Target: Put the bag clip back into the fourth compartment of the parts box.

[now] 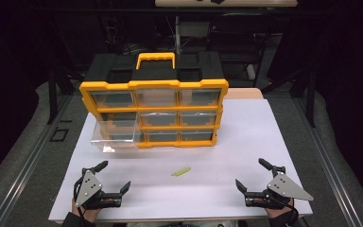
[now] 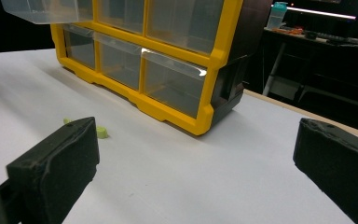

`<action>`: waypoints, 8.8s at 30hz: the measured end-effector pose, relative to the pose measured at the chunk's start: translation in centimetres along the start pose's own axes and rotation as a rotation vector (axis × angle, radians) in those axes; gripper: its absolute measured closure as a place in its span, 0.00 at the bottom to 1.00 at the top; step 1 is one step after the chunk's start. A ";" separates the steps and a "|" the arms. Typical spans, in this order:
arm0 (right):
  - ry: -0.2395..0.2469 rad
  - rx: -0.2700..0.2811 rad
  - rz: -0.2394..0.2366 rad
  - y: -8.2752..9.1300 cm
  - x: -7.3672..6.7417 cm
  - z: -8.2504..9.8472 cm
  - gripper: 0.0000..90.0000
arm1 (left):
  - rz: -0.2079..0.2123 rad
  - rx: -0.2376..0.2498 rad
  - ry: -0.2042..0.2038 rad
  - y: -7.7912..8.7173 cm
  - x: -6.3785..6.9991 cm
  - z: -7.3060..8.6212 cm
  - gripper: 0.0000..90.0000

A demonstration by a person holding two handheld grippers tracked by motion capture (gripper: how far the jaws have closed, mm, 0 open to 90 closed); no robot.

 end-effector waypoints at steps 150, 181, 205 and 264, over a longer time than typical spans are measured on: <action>-0.049 -0.130 -0.063 -1.3 0.6 1.1 0.00 | 0.448 -0.638 -0.233 -17.7 8.2 -6.8 0.75; -0.032 -0.138 -0.061 -1.3 0.5 1.1 0.00 | 0.401 -0.654 -0.200 -18.3 8.7 -6.2 0.90; -0.028 -0.148 -0.071 -1.5 0.4 1.1 0.01 | 0.369 -0.583 -0.192 -16.1 7.2 -6.3 0.90; -0.028 -0.193 -0.075 -2.0 0.3 1.4 0.00 | 0.241 -0.437 -0.128 -7.6 2.6 -3.7 0.90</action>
Point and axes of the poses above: each handheld gripper's, and its own axes: y roughly backward along the jaws, z roughly out of its underside, x roughly to its right, the point moved 1 cm from there along -y, roughly forward along the jaws
